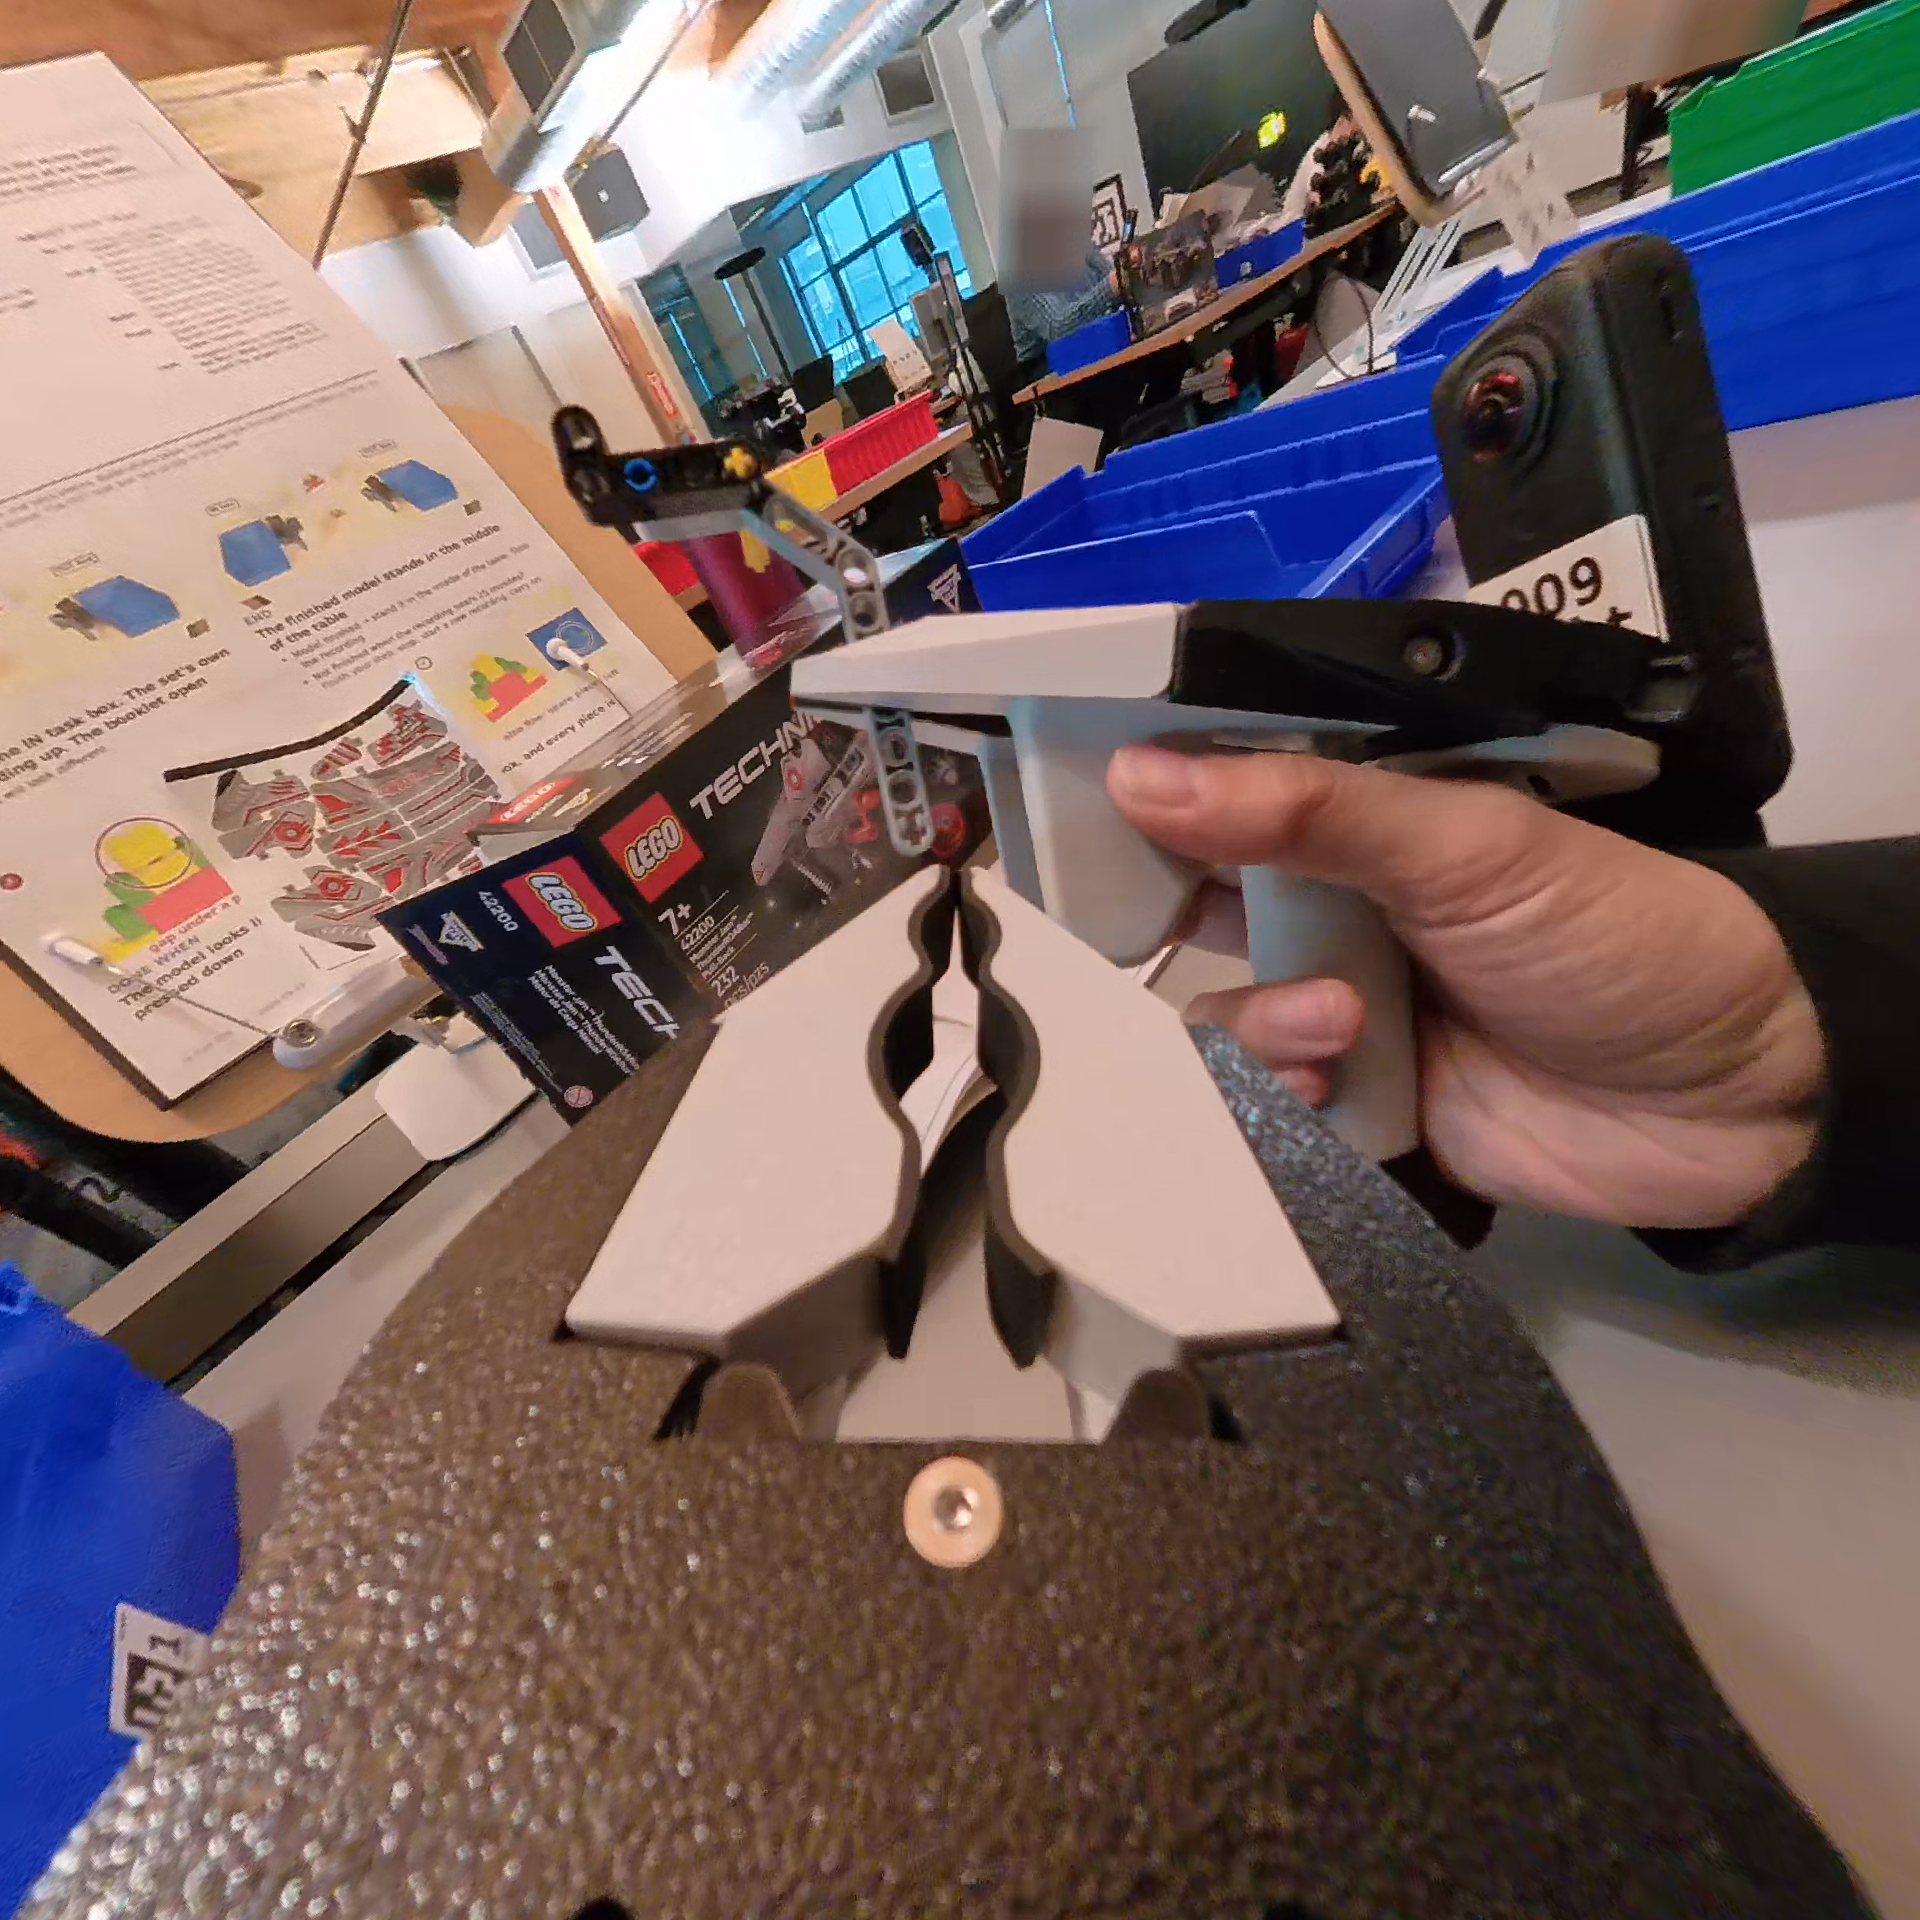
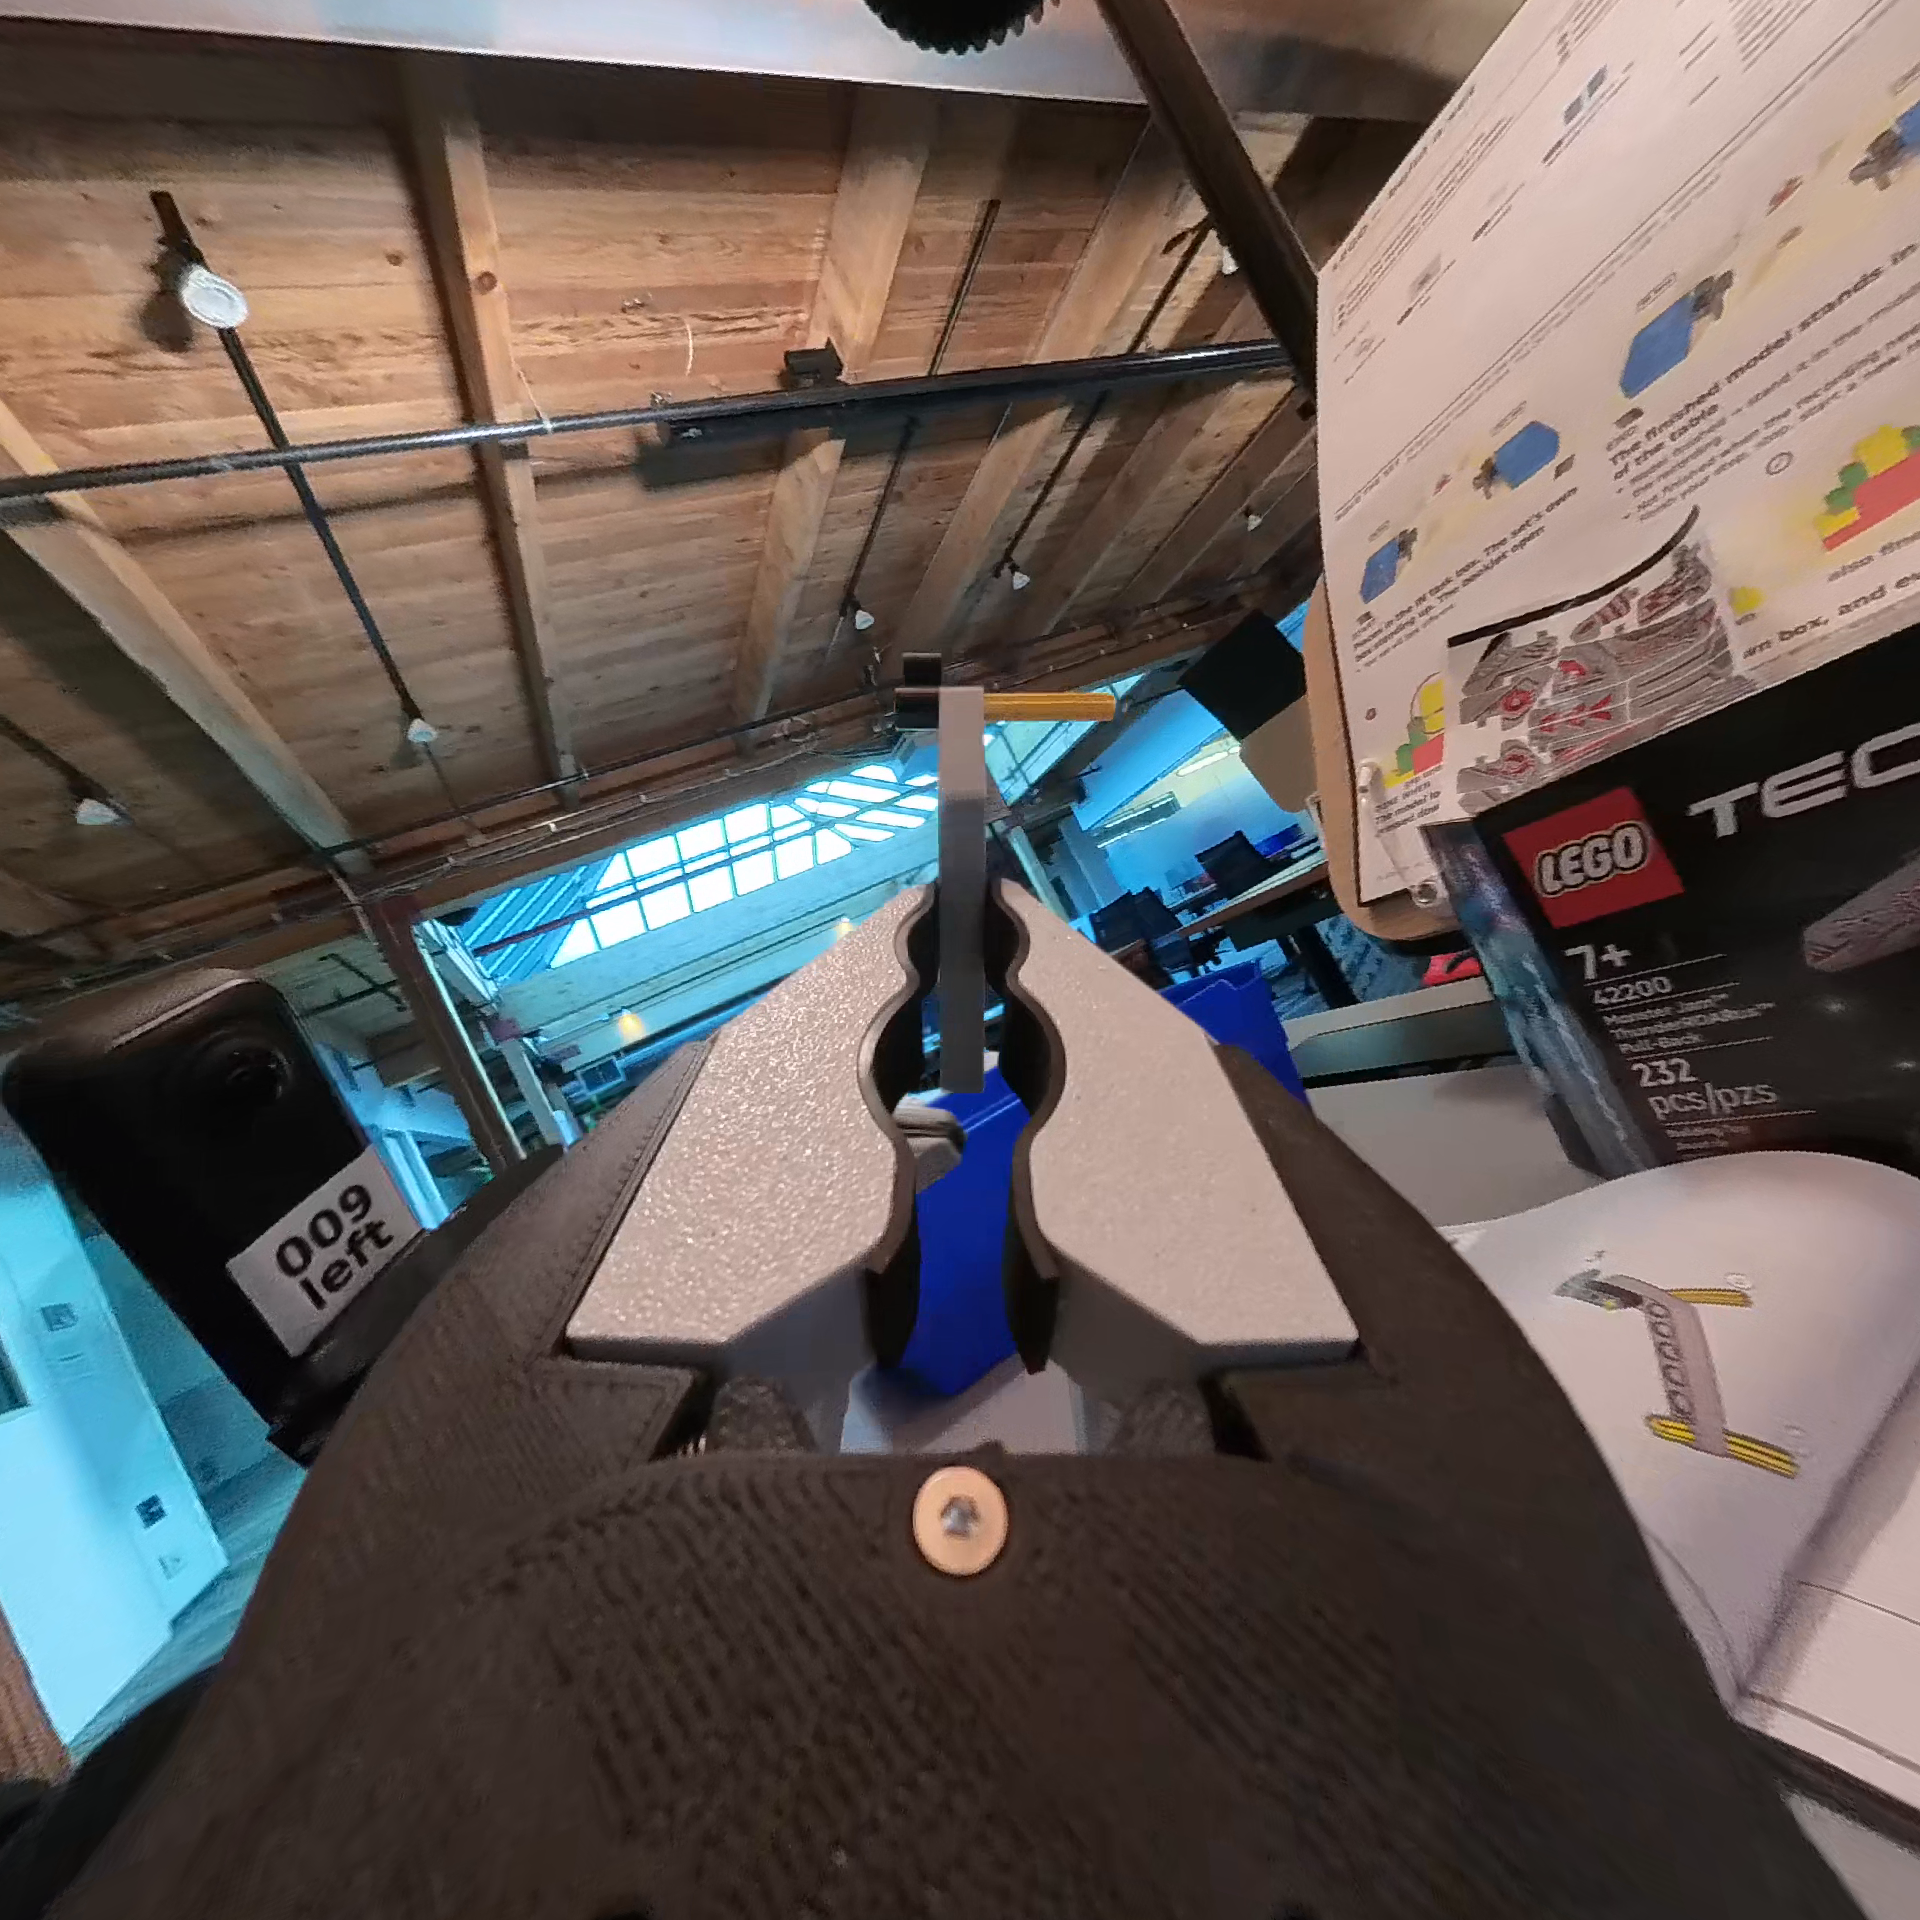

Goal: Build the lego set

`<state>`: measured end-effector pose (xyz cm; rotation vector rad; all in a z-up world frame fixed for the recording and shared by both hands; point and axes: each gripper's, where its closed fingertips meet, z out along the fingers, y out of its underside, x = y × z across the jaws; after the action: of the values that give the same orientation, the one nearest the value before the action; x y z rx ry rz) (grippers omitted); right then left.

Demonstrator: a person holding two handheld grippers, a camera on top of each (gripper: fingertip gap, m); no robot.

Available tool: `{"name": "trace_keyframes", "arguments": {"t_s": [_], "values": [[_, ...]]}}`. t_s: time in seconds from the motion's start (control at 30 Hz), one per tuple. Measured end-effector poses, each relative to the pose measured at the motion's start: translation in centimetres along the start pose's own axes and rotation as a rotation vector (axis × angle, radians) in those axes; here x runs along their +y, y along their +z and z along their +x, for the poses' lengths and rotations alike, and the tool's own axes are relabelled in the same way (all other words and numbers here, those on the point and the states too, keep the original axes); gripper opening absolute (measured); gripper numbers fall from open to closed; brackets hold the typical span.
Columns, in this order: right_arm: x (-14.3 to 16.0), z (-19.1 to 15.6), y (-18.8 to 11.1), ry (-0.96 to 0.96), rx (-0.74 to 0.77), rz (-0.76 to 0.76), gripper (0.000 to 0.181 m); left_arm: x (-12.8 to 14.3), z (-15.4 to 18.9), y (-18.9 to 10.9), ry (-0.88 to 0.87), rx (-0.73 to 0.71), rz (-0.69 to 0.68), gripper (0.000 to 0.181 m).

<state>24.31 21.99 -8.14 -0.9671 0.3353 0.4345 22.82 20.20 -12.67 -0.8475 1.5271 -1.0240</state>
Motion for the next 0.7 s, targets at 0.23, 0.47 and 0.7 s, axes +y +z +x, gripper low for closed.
{"name": "trace_keyframes", "arguments": {"t_s": [0.23, 0.47, 0.7], "values": [[0.0, 2.0, -0.2, -0.199, 0.067, -0.119, 0.006, 1.7, 0.5, -1.2, -0.061, 0.2, -0.12, 0.003], [0.0, 3.4, -0.7, -0.309, 0.116, -0.161, 0.005, 7.7, 4.9, -3.9, -0.049, 0.463, -0.37, 0.025], [0.2, 3.0, -0.5, -0.316, 0.096, -0.17, 0.006, 12.3, 3.6, -4.0, -0.201, 0.412, -0.496, 0.024]]}}
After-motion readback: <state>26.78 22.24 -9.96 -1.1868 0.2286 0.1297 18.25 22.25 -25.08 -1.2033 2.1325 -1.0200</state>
